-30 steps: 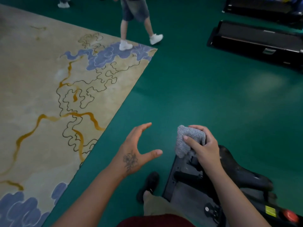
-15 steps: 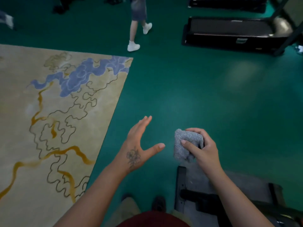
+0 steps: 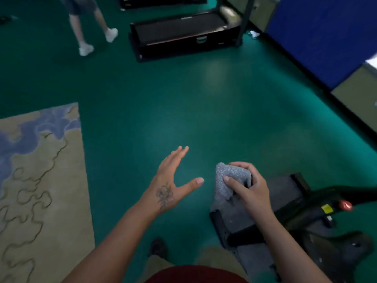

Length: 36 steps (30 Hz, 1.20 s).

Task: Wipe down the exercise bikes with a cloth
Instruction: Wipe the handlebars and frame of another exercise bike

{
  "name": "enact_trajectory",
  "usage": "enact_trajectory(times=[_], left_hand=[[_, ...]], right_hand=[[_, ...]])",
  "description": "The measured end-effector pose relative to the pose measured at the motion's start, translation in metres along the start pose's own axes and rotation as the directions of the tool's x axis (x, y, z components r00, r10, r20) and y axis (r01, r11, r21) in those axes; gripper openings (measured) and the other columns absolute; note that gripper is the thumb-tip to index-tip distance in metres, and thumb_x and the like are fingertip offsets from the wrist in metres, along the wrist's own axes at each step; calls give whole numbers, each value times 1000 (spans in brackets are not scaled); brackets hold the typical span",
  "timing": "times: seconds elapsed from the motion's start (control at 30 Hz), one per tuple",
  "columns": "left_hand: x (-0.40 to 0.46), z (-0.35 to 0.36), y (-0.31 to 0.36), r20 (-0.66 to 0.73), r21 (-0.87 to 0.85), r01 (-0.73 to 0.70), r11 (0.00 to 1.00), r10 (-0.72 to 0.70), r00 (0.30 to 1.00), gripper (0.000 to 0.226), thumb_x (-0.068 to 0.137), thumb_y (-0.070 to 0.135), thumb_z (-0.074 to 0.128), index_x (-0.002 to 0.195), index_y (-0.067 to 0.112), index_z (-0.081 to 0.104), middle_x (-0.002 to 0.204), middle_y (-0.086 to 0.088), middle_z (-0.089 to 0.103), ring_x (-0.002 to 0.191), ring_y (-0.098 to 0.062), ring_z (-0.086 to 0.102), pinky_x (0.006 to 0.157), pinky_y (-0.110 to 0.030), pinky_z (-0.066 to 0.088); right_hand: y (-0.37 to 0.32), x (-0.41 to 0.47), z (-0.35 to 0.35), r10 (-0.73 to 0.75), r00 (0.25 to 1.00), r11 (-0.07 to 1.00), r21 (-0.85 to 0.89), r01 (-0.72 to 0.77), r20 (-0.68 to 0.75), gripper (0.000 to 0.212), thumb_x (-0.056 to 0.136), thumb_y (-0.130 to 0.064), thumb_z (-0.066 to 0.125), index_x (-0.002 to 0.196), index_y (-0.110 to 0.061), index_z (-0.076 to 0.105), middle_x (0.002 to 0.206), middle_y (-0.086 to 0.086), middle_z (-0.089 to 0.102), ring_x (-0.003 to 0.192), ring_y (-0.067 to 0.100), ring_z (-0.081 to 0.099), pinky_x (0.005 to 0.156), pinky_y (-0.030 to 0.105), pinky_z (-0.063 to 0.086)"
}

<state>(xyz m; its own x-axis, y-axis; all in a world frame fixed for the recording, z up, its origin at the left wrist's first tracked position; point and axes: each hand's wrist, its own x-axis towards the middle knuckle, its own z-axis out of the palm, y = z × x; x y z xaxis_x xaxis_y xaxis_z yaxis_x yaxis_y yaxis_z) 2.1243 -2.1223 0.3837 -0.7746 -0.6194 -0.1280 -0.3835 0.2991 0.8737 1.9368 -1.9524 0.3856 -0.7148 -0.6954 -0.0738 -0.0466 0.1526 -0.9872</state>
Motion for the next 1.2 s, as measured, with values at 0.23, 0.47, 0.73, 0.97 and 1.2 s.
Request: enact_trajectory(times=[0.23,0.47,0.73,0.97,1.2], left_hand=[[101,4,22,266,-12,-123,992,122,956,100,81,82,68,166,46,28,174,22,19,160,4,11,128,-31,16],[212,56,53,460,-5,-225,974,202,865,99,82,85,65,165,49,26,174,24,17,160,5,9,127,-29,15],[347,121,118,587,17,-327,945,255,768,100,78,89,63,164,53,26,174,25,18,160,5,10,132,-39,18],[435,180,176,653,-63,-383,922,328,683,106,71,99,58,163,55,27,173,24,22,160,5,16,133,-45,23],[539,247,209,771,-113,-406,907,338,540,107,70,100,58,163,55,27,173,26,21,159,7,15,133,-42,22]], right_hand=[[-2,20,-23,54,948,998,-21,-63,-314,28,86,-2,83,108,-15,71,103,-13,74,93,5,69,80,20,54],[17,70,-70,100,848,994,25,-102,-520,28,87,-7,84,110,-18,72,108,-8,74,99,11,70,84,29,58],[26,164,-144,141,750,990,110,-91,-646,28,87,-6,84,109,-17,71,105,-12,74,97,6,70,80,21,55],[10,218,-210,164,655,987,124,-107,-738,29,87,-8,84,111,-19,71,107,-8,74,98,12,71,82,29,59],[21,272,-264,214,502,973,139,-182,-838,29,87,-7,83,111,-19,71,107,-9,73,99,13,71,81,31,60]])
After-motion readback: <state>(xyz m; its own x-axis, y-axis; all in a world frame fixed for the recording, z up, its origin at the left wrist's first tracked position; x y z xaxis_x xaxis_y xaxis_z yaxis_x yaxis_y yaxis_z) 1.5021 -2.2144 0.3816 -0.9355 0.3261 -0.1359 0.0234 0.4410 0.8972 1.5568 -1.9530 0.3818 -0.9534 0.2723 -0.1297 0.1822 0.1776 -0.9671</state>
